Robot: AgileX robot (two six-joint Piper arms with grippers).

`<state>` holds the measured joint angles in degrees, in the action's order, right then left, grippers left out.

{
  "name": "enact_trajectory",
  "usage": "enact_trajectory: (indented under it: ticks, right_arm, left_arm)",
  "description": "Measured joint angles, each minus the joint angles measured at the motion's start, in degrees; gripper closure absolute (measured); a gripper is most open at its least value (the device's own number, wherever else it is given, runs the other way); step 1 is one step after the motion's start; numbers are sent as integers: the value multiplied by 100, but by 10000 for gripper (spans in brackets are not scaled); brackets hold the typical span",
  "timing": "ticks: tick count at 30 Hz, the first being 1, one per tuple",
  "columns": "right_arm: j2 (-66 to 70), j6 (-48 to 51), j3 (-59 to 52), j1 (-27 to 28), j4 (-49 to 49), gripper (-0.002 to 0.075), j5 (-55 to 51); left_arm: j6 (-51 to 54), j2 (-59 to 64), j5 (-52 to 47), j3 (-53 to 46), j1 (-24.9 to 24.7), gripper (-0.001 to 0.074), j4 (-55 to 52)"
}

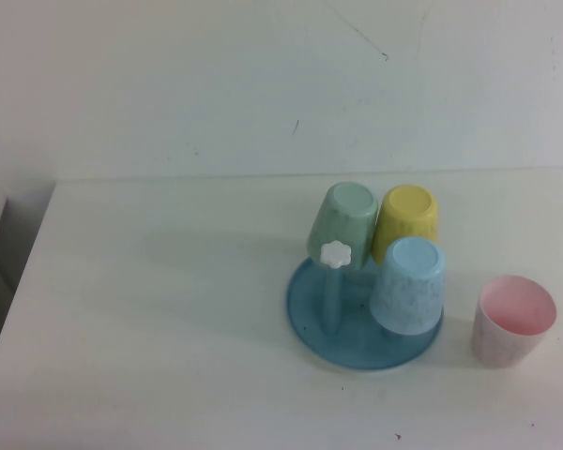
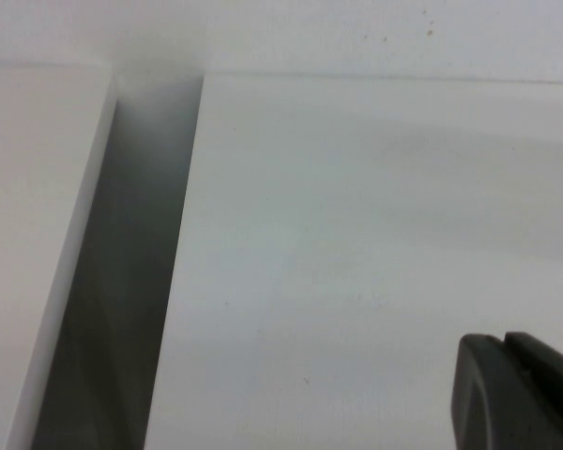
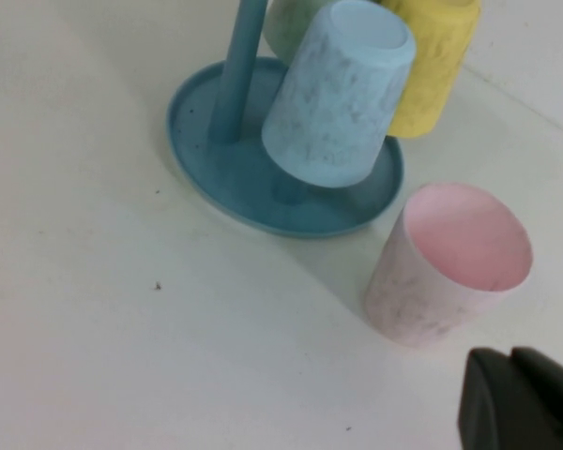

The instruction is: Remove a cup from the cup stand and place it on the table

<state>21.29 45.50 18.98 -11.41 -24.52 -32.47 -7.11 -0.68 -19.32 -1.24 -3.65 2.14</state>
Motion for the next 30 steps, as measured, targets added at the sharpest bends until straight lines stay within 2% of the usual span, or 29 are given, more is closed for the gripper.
enact_trajectory:
  ticks: [7, 12, 16, 21, 26, 30]
  right_arm:
    - [-106, 181, -193, 0, 178, 728, 963]
    - [-685, -792, -539, 0, 780, 728, 1653]
    - [-1354, -1933, -1042, 24, 1518, 729, 2148]
    - [-1994, -2806, -1640, 464, 1847, 729, 2360]
    - [-2186, -2941, -2027, 1118, 1956, 729, 2394]
    - [-2198, -2962, -2056, 1367, 1970, 729, 2235]
  left_arm:
    - [0, 0, 0, 0, 0, 737, -8]
    - [0, 0, -1, 0, 0, 737, -8]
    - [-4, 0, -1, 0, 0, 737, -8]
    - [-4, 0, -11, 0, 0, 737, -8]
    - [-31, 0, -11, 0, 0, 737, -8]
    - [-31, 0, -11, 0, 0, 737, -8]
